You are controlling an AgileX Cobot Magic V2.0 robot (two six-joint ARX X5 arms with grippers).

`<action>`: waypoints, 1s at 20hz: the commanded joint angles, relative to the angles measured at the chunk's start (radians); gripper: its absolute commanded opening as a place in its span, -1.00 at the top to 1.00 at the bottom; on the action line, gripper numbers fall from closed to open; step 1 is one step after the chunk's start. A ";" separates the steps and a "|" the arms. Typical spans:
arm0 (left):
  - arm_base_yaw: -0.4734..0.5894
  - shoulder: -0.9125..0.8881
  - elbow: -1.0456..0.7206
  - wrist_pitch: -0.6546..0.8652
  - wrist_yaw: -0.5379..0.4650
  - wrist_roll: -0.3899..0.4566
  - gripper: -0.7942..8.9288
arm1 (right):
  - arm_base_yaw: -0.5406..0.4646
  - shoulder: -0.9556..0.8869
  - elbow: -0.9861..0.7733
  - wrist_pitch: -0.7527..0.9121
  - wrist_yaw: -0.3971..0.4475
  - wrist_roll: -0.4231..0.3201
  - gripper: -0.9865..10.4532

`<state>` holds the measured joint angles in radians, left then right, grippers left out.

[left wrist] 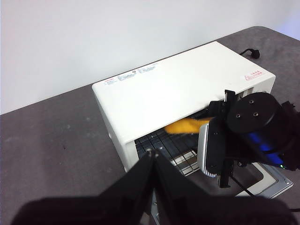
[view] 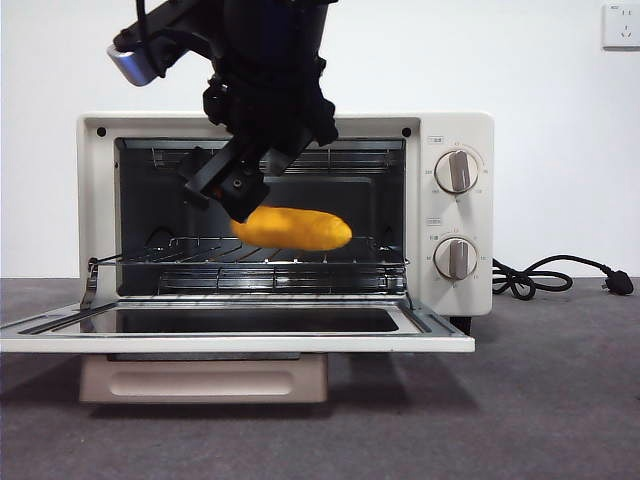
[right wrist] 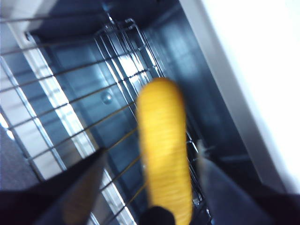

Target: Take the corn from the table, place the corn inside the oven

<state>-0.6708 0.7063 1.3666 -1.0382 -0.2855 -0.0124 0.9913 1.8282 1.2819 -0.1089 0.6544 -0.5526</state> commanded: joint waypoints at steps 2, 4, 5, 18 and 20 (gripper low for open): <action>-0.003 -0.003 -0.007 0.008 -0.003 -0.010 0.85 | 0.001 0.009 0.000 0.003 0.006 0.027 0.16; -0.003 -0.003 -0.007 0.008 -0.003 -0.010 0.85 | 0.003 0.009 0.000 0.003 0.021 0.030 0.16; -0.003 -0.003 -0.007 0.008 -0.003 -0.010 0.85 | 0.004 0.009 0.000 0.003 0.027 0.030 0.16; -0.003 -0.002 -0.007 0.019 -0.003 -0.010 0.85 | 0.039 -0.001 0.000 -0.086 0.072 0.117 0.16; -0.003 -0.002 -0.007 0.026 -0.003 -0.010 0.85 | 0.058 -0.008 0.000 -0.094 0.084 0.129 0.17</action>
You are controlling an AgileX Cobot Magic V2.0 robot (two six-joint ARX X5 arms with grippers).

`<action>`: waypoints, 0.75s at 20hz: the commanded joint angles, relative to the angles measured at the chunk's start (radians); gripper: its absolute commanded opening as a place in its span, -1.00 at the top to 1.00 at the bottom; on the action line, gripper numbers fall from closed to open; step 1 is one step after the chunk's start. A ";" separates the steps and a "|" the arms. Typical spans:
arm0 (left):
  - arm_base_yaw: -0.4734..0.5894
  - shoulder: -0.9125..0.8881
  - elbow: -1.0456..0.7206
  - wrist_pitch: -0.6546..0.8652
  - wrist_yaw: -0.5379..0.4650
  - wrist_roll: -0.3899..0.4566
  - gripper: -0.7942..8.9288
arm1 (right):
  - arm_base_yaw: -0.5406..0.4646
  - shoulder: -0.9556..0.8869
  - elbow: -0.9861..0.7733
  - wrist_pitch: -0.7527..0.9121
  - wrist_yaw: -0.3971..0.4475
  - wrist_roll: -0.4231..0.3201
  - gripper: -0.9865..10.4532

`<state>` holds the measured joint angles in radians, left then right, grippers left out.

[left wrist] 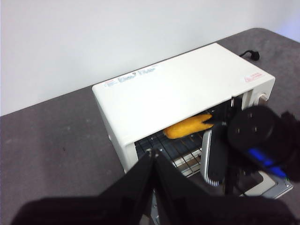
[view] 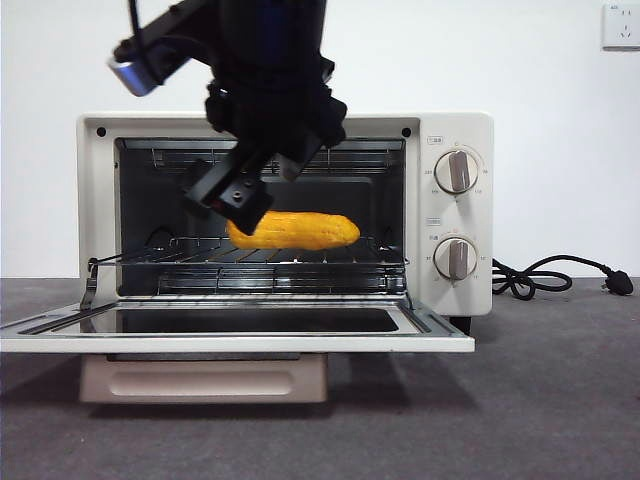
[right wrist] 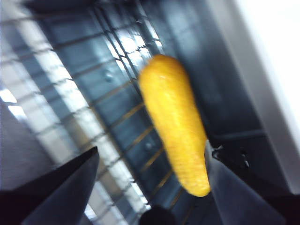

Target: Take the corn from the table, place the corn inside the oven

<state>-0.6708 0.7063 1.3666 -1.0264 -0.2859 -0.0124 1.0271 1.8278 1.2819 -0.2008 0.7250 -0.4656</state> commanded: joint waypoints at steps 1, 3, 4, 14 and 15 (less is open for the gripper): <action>-0.003 -0.001 -0.007 0.019 -0.003 -0.010 0.85 | 0.034 -0.013 0.000 -0.002 0.023 0.045 0.17; -0.003 -0.001 -0.007 0.026 -0.003 -0.010 0.85 | 0.060 -0.030 0.000 -0.007 0.047 0.047 0.17; -0.003 0.000 -0.007 0.027 -0.003 -0.010 0.85 | 0.075 -0.040 0.000 -0.010 0.062 0.048 0.17; -0.003 0.049 -0.007 0.024 0.006 -0.010 0.85 | 0.208 -0.215 0.000 -0.195 0.078 0.168 0.62; -0.003 0.062 -0.007 0.022 0.013 -0.010 0.85 | 0.214 -0.237 0.000 -0.228 0.068 0.190 0.71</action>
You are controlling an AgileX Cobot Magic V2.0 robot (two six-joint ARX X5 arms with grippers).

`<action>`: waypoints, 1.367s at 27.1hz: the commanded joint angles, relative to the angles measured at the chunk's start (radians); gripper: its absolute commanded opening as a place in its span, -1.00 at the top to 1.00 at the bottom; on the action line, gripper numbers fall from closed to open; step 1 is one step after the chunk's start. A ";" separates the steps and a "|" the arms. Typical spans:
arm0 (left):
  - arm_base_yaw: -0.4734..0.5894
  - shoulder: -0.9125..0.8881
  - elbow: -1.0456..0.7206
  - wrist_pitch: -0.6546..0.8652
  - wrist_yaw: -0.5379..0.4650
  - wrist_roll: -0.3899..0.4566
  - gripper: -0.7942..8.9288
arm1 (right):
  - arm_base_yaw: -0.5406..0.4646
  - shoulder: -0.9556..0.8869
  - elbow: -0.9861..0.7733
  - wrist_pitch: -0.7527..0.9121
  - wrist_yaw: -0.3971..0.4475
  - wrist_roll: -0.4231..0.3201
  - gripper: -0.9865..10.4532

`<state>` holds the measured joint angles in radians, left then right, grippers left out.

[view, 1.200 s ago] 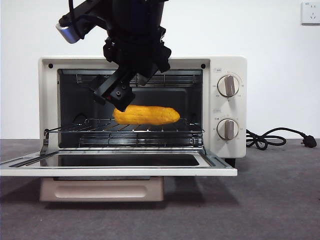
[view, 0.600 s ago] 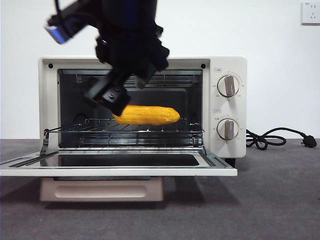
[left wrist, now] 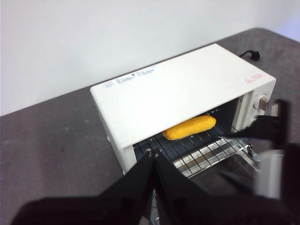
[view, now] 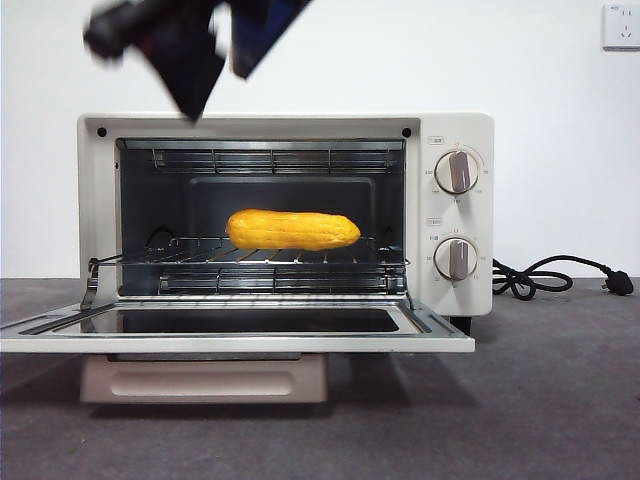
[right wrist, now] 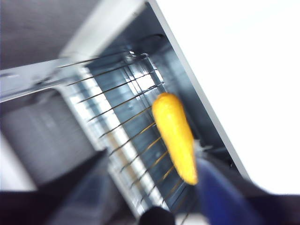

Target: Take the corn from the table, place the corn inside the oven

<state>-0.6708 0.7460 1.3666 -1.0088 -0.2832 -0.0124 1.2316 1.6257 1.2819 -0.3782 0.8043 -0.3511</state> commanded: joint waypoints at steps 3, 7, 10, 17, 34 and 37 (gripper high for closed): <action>-0.003 0.069 -0.007 -0.006 0.051 -0.003 0.85 | 0.014 -0.100 0.000 -0.147 -0.037 0.130 0.78; -0.003 0.141 -0.007 -0.053 0.137 0.031 0.85 | 0.011 -0.189 0.000 -0.259 -0.059 0.195 0.78; -0.002 0.202 -0.007 -0.102 0.209 0.050 0.85 | 0.010 -0.257 0.000 -0.304 -0.073 0.227 0.78; 0.028 0.317 -0.011 -0.152 0.410 0.121 0.85 | 0.010 -0.395 0.000 -0.313 -0.072 0.247 0.78; 0.579 0.375 -0.322 0.048 0.924 0.179 0.85 | 0.010 -0.544 0.000 -0.333 -0.064 0.273 0.78; 0.673 0.375 -0.420 0.118 0.957 0.143 0.85 | 0.010 -0.544 0.000 -0.333 -0.064 0.273 0.78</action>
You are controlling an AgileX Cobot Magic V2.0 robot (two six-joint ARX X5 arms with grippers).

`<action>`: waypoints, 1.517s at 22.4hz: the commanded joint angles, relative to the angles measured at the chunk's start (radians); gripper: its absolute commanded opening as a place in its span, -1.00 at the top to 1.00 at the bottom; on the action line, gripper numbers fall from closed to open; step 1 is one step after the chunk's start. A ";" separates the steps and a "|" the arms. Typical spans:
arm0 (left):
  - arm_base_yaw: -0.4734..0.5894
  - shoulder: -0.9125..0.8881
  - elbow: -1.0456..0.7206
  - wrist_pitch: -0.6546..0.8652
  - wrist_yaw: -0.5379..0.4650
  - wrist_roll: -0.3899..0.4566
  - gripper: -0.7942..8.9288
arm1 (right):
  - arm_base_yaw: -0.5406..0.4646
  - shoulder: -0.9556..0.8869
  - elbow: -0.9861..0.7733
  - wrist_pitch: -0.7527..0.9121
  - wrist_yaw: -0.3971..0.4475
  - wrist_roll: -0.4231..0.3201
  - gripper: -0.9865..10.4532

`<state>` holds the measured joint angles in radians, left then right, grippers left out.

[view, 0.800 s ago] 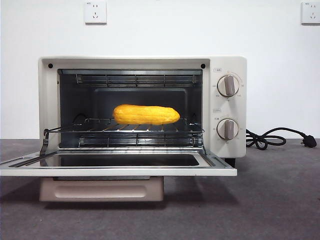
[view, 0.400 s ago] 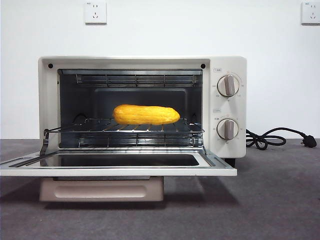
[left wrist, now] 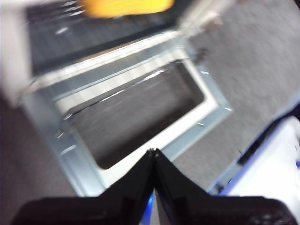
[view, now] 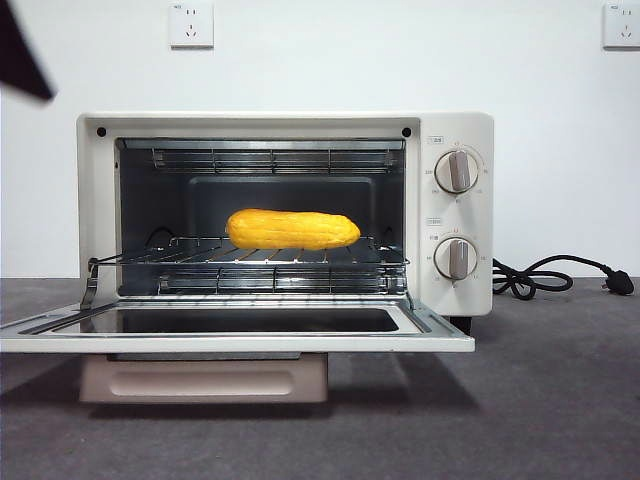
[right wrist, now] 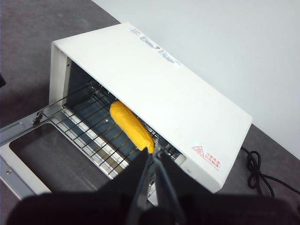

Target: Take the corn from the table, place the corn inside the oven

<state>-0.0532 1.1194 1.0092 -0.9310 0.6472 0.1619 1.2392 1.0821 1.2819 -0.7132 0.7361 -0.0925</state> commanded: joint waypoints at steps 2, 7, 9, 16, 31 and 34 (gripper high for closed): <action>0.112 0.002 -0.114 0.084 0.042 -0.045 0.85 | 0.002 0.000 0.000 0.002 0.004 0.014 0.78; 0.208 0.002 -0.216 0.179 0.042 -0.083 0.85 | 0.002 0.000 0.000 0.002 0.005 0.014 0.78; 0.248 0.003 -0.260 0.227 0.041 -0.097 0.85 | 0.002 0.000 0.000 0.003 0.004 0.014 0.78; 0.265 0.104 -0.283 0.290 0.033 -0.115 0.85 | 0.002 0.000 0.000 0.009 0.004 0.014 0.78; 0.146 0.340 -0.283 0.401 -0.053 -0.170 0.85 | 0.002 0.000 0.000 0.009 0.004 0.010 0.78; 0.104 0.340 -0.283 0.417 -0.052 -0.180 0.85 | 0.002 0.000 0.000 0.009 0.005 0.010 0.78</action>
<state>0.0525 1.4540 0.7334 -0.5190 0.5926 -0.0120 1.2392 1.0821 1.2819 -0.7101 0.7361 -0.0925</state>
